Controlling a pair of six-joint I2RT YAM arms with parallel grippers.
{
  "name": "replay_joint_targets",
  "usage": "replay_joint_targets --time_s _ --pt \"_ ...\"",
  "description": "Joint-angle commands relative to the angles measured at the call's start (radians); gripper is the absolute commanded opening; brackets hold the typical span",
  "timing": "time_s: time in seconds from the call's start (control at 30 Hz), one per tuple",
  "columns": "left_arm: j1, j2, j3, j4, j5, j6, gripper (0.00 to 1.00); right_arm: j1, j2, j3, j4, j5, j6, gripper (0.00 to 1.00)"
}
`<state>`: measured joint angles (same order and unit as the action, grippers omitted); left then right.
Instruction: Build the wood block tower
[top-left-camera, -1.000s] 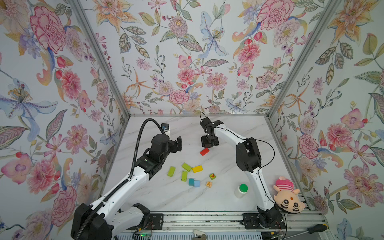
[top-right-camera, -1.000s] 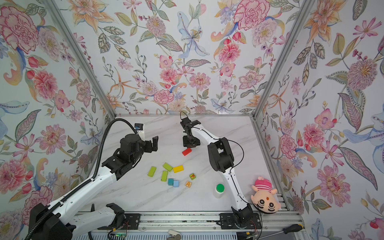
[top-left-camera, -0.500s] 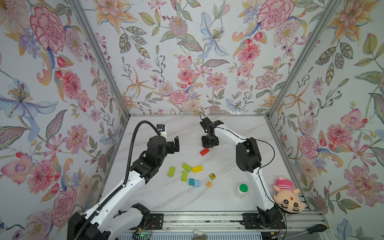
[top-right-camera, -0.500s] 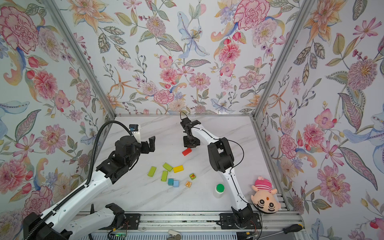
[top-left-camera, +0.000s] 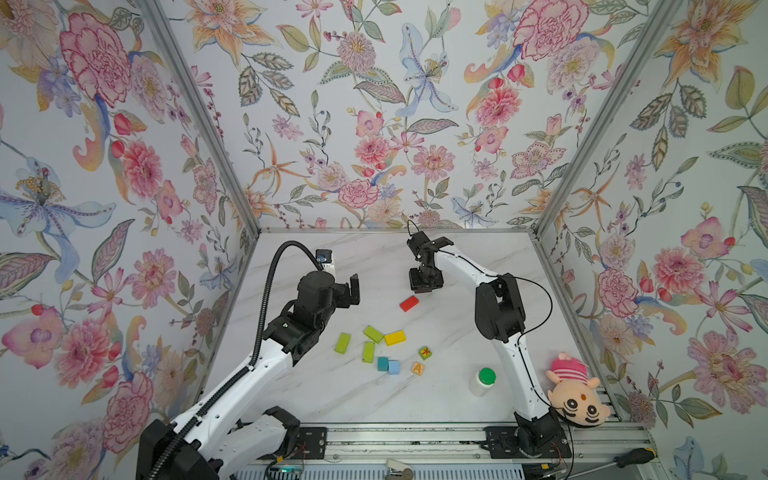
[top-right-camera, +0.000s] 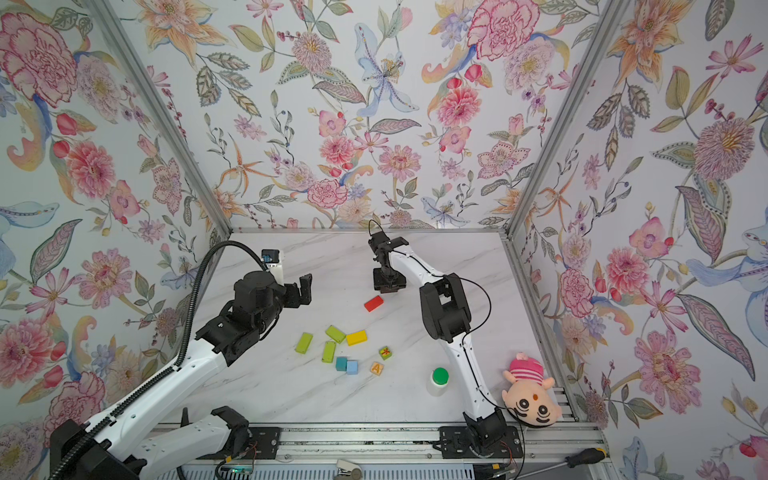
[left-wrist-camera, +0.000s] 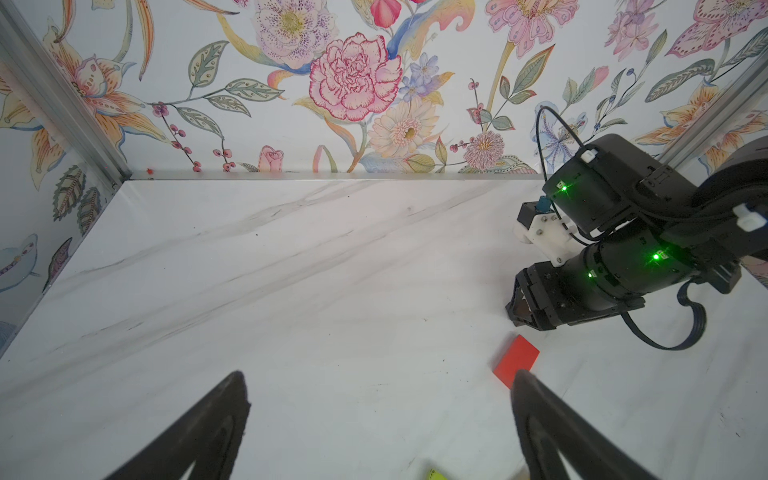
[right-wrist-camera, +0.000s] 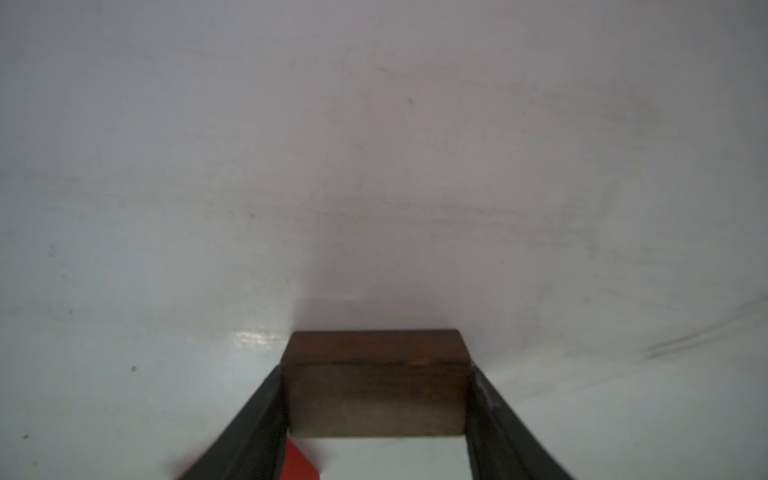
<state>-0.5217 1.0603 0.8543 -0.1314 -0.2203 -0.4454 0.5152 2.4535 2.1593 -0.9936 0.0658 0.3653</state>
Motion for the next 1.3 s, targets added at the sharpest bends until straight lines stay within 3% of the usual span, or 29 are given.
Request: replay_joint_targets --time_s 0.0,0.8,1.27 --pt "0.010 0.001 0.032 -0.016 -0.010 0.002 0.99 -0.008 0.028 0.037 -0.047 -0.001 -0.015 0.57" --pt "0.011 0.005 0.050 -0.039 0.017 0.039 0.99 -0.054 0.027 0.063 -0.066 0.016 -0.015 0.58" --pt "-0.040 -0.030 -0.004 -0.043 0.026 -0.016 0.99 -0.048 -0.072 0.074 -0.065 0.011 -0.027 0.76"
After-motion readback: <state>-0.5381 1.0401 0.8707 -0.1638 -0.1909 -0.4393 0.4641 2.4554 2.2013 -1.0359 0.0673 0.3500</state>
